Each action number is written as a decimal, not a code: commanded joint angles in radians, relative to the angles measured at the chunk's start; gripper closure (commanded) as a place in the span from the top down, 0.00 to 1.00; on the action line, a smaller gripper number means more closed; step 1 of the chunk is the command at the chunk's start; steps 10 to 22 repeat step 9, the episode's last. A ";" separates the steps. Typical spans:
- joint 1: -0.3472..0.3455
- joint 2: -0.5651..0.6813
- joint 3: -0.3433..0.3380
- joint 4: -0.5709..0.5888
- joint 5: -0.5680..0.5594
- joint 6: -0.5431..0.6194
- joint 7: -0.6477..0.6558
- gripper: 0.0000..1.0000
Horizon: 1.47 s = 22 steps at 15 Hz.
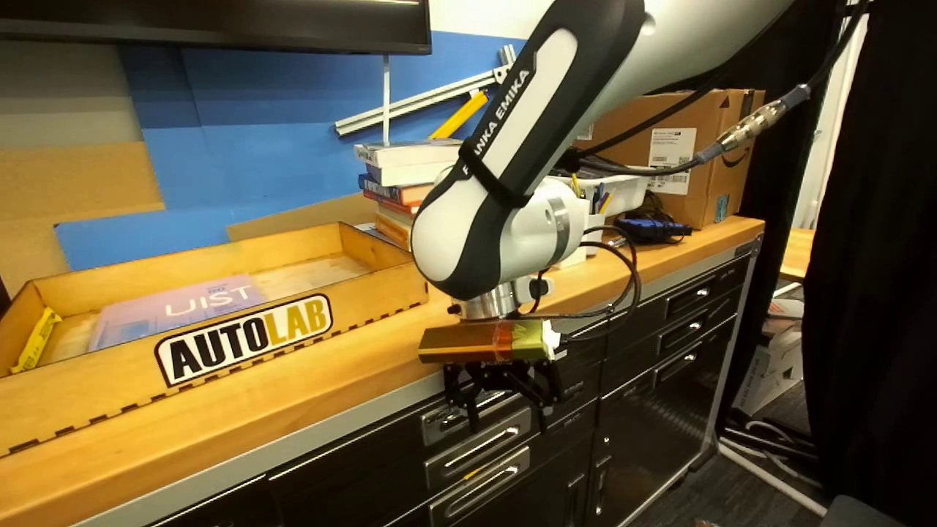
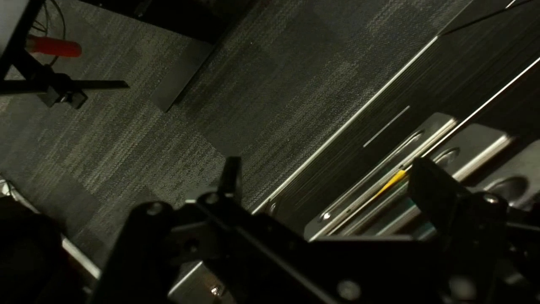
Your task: Put the blue object in the drawer and close the drawer
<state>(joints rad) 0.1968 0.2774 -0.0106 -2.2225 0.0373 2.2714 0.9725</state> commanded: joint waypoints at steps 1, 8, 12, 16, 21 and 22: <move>-0.004 -0.225 0.036 -0.092 -0.062 -0.044 -0.093 1.00; -0.041 -0.406 0.113 -0.060 -0.112 -0.137 -0.205 1.00; -0.046 -0.450 0.120 -0.059 -0.110 -0.139 -0.226 1.00; -0.046 -0.450 0.120 -0.059 -0.110 -0.139 -0.226 1.00; -0.046 -0.450 0.120 -0.059 -0.110 -0.139 -0.226 1.00; -0.046 -0.450 0.120 -0.059 -0.110 -0.139 -0.226 1.00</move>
